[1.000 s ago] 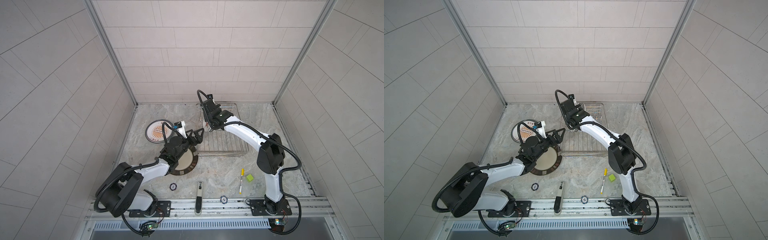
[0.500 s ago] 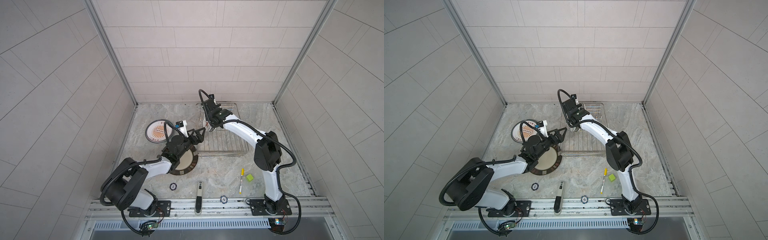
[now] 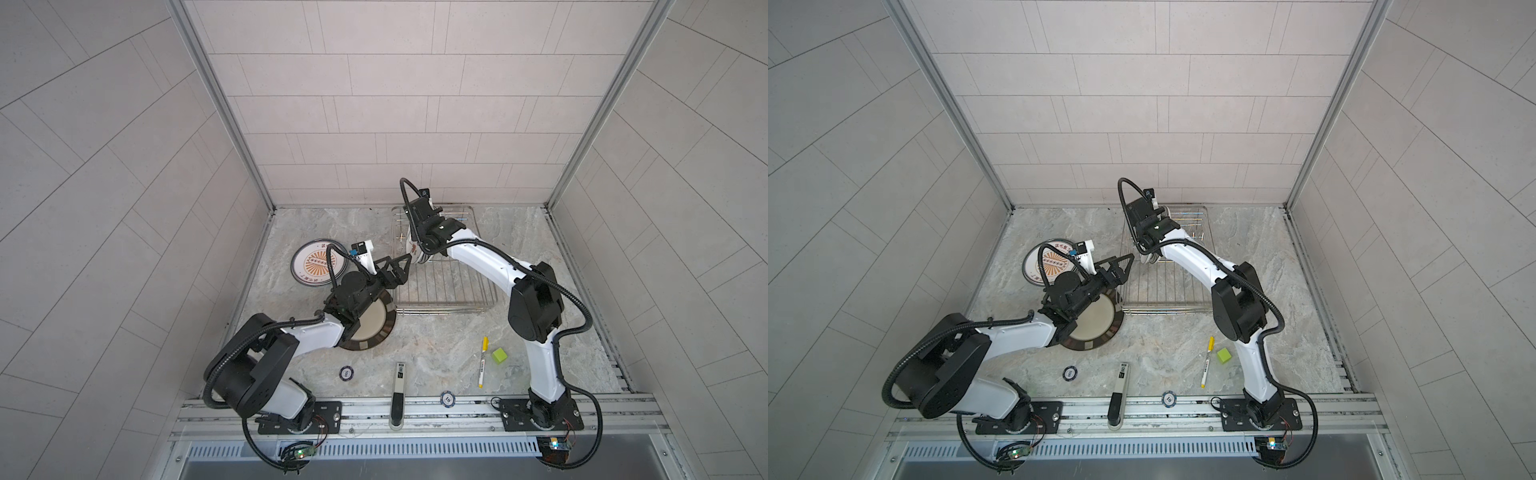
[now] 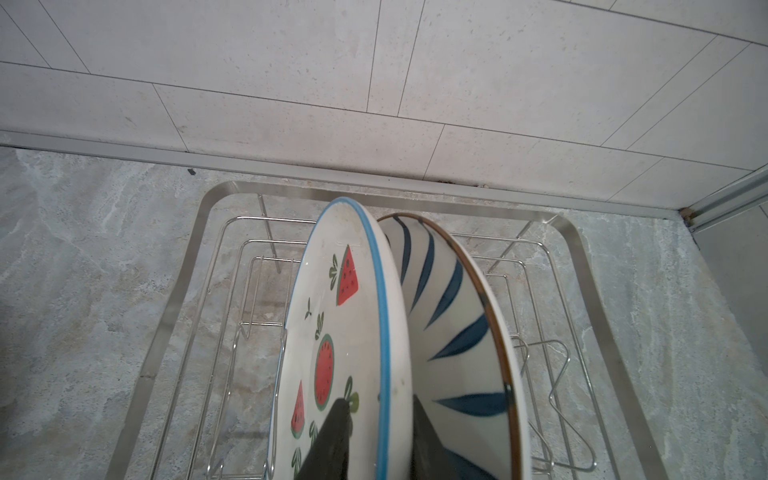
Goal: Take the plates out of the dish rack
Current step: 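Move the right gripper to the watermelon plate in the rack and grip its rim, then lift the watermelon plate up out of the rack with the right gripper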
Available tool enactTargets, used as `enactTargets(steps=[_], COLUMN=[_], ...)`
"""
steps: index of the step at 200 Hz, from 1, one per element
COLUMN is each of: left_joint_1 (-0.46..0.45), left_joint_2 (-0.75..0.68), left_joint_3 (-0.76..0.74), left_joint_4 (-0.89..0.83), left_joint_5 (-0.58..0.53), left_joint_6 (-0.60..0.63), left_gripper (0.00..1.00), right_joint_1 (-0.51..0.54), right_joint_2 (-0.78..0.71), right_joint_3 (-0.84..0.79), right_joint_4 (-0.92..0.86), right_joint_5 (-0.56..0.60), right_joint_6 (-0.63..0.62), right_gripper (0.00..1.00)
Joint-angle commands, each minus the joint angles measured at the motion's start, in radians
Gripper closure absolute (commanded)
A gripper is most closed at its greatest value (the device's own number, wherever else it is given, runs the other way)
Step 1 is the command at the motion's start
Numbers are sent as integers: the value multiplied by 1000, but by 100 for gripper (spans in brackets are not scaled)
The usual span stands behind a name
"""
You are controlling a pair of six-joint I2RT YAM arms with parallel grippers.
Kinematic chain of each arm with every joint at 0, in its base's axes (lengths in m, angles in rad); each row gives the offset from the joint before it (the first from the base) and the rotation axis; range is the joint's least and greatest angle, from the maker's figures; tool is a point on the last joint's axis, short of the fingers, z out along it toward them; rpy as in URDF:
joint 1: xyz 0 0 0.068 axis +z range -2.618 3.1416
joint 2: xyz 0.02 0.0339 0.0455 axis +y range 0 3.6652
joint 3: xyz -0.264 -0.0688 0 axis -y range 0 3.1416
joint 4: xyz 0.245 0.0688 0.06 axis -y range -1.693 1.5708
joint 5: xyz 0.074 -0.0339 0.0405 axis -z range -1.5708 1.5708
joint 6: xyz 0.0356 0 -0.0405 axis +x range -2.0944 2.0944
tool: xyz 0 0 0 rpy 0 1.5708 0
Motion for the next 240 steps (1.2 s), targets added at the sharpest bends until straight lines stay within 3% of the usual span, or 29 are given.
enactTargets(steps=[1, 65, 91, 155, 240], left_joint_1=[3, 2, 3, 7, 12], left_joint_2=[10, 18, 29, 64, -5], left_joint_3=[0, 18, 25, 41, -22], left_joint_4=[40, 9, 10, 1, -10], left_joint_5=[6, -20, -23, -52, -112], left_joint_6=[-15, -19, -13, -15, 1], left_gripper=[0, 0, 0, 0, 0], right_joint_1=[2, -5, -5, 4, 42], right_joint_2=[7, -10, -9, -25, -60], right_joint_3=[-25, -59, -54, -41, -1], right_joint_4=[33, 88, 92, 122, 128], right_joint_5=[-1, -3, 16, 26, 141], right_joint_6=[17, 22, 16, 5, -81], right_gripper=[72, 77, 84, 87, 89])
